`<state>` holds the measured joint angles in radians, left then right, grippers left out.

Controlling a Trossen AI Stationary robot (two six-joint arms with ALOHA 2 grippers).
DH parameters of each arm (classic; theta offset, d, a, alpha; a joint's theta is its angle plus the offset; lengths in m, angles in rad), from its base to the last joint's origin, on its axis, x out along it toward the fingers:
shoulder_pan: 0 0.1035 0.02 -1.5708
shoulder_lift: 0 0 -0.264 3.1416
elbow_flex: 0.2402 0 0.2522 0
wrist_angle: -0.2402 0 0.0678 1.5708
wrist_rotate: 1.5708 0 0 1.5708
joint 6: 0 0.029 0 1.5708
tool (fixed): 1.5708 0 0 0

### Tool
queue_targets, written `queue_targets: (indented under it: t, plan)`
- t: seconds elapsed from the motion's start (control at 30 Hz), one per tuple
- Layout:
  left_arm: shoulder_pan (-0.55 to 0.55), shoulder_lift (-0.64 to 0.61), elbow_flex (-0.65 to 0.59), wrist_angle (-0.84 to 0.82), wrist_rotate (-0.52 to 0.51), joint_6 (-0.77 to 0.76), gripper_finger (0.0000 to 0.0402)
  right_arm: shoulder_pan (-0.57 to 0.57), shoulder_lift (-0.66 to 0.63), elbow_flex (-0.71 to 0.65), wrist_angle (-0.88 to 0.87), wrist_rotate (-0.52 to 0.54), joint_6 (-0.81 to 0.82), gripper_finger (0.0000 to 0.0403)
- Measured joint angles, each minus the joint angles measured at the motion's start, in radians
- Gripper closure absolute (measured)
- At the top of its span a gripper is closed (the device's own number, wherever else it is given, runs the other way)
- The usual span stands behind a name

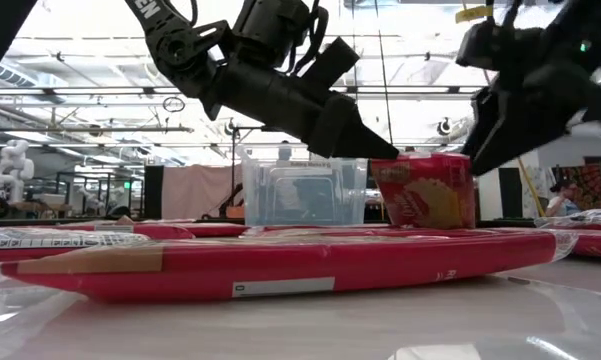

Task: Sort popcorn bags into baskets
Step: Put the popcorn bag into the transparent bin

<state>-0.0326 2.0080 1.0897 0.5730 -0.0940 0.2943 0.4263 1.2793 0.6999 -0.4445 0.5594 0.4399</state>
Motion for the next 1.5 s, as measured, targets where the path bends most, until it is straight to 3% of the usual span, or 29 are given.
queue_targets:
  t: [0.13,0.27,0.37,0.53,0.6,0.67,0.87,1.07,1.23,1.5]
  plan:
    - [0.002,-0.025,0.0,-0.008,0.007,-0.031,0.04,0.017,0.102,-0.009,0.084,0.111,-0.063,0.0135]
    - [0.006,-0.06,0.0,-0.038,0.017,-0.05,0.0401,0.013,0.19,-0.009,0.199,0.268,-0.111,0.0161]
    - [0.006,-0.073,0.0,-0.061,0.019,-0.049,0.0401,0.014,0.228,-0.009,0.296,0.358,-0.195,0.0208]
    - [0.006,-0.102,0.0,-0.089,0.018,-0.055,0.0396,-0.012,0.228,-0.009,0.355,0.379,-0.259,0.0324]
    - [0.006,-0.122,0.0,-0.089,0.015,-0.075,0.0387,-0.026,0.207,-0.009,0.359,0.36,-0.266,0.0371]
    - [0.006,-0.149,0.0,-0.093,0.015,-0.096,0.0376,-0.042,0.182,-0.009,0.355,0.333,-0.28,0.039]
    - [-0.002,-0.267,0.0,-0.259,-0.022,-0.128,0.0324,-0.088,0.072,-0.01,0.358,0.325,-0.324,0.0375]
    - [-0.002,-0.379,-0.015,-0.481,-0.157,-0.228,0.0279,-0.134,-0.093,-0.01,0.367,0.272,-0.411,0.0395]
    - [-0.003,-0.441,-0.111,-0.405,-0.168,-0.234,0.0275,-0.187,-0.242,-0.01,0.392,0.233,-0.435,0.0388]
    - [-0.002,-0.47,-0.293,-0.127,-0.168,-0.257,0.0275,-0.344,-0.342,-0.01,0.714,-0.06,-0.522,0.0392]
